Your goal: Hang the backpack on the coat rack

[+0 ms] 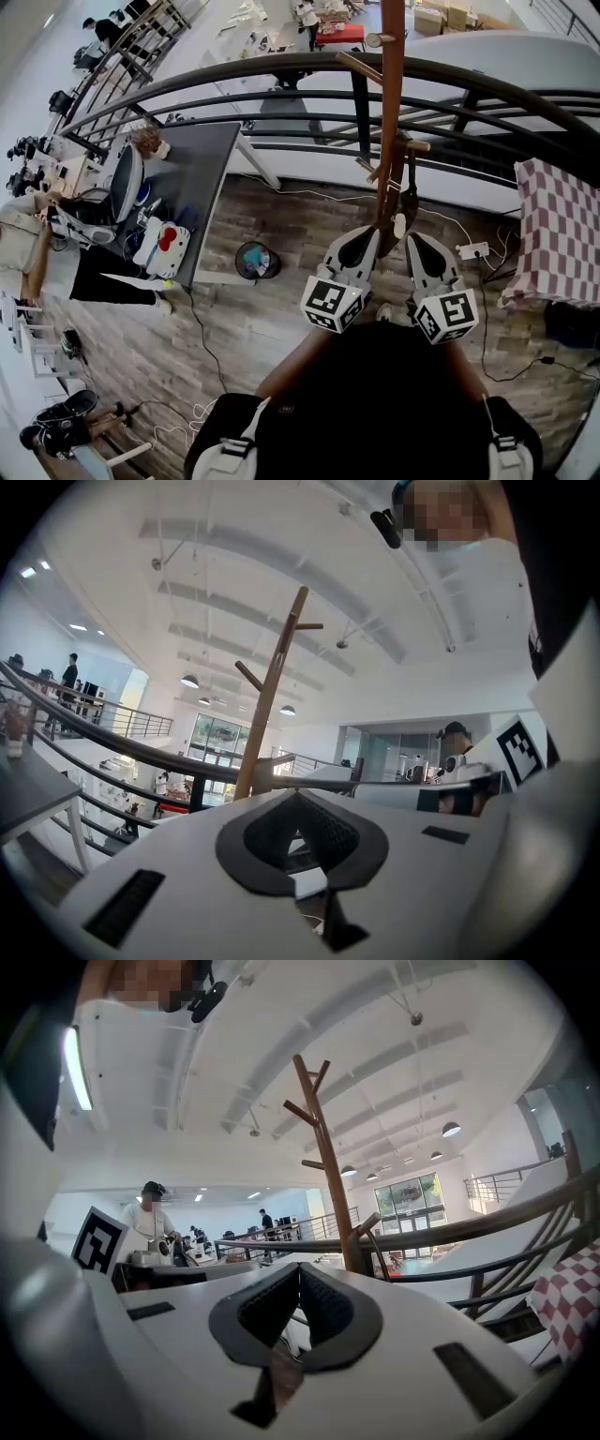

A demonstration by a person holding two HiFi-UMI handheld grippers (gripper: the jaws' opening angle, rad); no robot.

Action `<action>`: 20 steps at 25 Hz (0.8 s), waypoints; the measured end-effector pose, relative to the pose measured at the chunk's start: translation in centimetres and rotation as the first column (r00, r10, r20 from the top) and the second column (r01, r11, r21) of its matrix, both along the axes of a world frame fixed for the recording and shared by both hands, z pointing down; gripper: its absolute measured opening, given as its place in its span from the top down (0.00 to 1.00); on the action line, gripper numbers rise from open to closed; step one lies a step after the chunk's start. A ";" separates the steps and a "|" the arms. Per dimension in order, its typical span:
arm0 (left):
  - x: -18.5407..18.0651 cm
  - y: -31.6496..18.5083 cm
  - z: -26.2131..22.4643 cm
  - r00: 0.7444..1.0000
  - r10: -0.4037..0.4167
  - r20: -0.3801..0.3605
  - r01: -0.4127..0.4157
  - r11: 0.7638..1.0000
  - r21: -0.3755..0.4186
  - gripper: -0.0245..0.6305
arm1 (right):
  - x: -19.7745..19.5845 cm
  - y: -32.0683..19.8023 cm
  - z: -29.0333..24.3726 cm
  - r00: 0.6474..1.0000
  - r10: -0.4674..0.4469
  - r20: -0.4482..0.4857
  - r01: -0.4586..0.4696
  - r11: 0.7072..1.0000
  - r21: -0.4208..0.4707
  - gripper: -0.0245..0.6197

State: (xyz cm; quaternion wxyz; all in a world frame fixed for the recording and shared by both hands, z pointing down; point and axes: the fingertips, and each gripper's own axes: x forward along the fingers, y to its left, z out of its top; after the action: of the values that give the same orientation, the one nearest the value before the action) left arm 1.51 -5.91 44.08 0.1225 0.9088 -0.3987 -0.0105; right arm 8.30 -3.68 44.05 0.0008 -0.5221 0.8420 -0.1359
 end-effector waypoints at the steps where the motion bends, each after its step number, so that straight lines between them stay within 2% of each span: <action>1: -0.1 0.2 -0.1 1.000 0.003 -0.001 -0.003 1.000 0.001 0.95 | -0.1 0.3 0.1 1.000 0.006 0.002 -0.006 1.000 -0.001 0.94; 5: -0.7 0.5 -0.5 1.000 0.009 -0.003 -0.009 1.000 0.014 0.95 | -0.8 0.6 0.0 1.000 -0.001 -0.004 0.001 1.000 0.021 0.94; 9: -1.1 1.0 -0.3 1.000 0.015 -0.008 -0.015 1.000 0.013 0.95 | -1.3 1.0 0.1 1.000 -0.010 0.027 0.009 1.000 0.006 0.94; 20: -0.7 1.1 -0.1 0.998 0.049 -0.030 -0.049 0.999 0.015 0.95 | -1.6 0.9 -0.1 1.000 0.018 0.003 -0.018 1.000 0.019 0.94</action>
State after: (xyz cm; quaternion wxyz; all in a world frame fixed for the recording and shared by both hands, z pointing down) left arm 0.81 -4.80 43.99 0.1223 0.9189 -0.3743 -0.0241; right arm 6.69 -2.74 43.98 0.0083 -0.5295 0.8384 -0.1287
